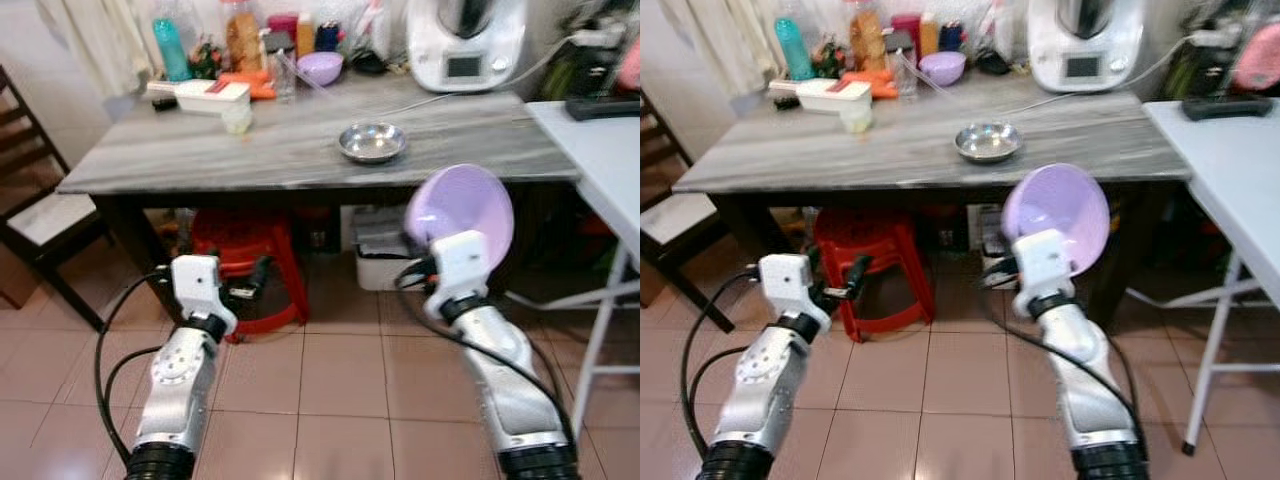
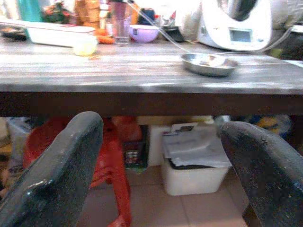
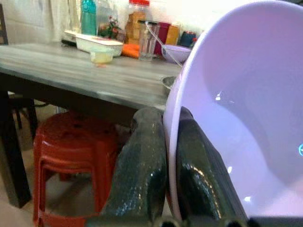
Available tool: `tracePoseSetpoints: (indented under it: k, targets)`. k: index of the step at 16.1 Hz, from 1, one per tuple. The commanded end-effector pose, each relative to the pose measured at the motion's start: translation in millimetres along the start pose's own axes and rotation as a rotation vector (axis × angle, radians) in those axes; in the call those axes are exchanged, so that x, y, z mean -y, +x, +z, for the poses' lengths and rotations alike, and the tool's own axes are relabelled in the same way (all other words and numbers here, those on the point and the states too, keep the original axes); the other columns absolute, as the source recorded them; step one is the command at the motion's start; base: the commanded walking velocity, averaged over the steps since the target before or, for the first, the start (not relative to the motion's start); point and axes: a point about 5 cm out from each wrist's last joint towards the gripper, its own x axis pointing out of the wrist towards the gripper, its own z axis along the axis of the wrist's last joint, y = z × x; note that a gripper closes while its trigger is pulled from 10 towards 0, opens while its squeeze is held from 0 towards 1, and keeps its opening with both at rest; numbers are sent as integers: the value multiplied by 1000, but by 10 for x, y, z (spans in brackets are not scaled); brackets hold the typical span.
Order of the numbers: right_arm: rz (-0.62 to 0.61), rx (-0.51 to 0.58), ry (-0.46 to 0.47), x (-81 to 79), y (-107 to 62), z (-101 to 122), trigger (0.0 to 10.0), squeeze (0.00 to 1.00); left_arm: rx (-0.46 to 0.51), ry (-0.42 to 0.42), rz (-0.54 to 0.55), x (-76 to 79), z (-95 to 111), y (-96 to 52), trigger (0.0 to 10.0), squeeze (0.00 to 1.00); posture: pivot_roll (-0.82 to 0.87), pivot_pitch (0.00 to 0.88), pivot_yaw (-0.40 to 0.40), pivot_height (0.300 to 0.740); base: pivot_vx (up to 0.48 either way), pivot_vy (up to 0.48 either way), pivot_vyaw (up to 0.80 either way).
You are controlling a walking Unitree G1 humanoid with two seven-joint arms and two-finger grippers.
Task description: Setting the table
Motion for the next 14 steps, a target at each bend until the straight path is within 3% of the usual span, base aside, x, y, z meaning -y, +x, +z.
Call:
tracePoseSetpoints:
  k: [1, 6, 9, 14]
  targets:
    - [8, 32, 10, -69, 12, 58, 10000, 0, 9, 29, 39, -119, 28, -41, 10000, 0, -88, 0, 76, 740, 379, 0, 0]
    - [-129, -3, 88, 69, -226, -27, 10000, 0, 6, 68, 79, -209, 11, -212, 10000, 0, -92, 0, 86, 740, 380, 0, 0]
    - [-103, -9, 84, 59, -261, -35, 10000, 0, -4, 70, 82, -216, -12, -262, 10000, 0, -93, 0, 88, 740, 379, 0, 0]
    - [-121, 2, 105, 64, -226, -2, 10000, 0, -10, 67, 41, -158, -14, -281, 10000, 0, -92, 0, 86, 740, 380, 0, 579]
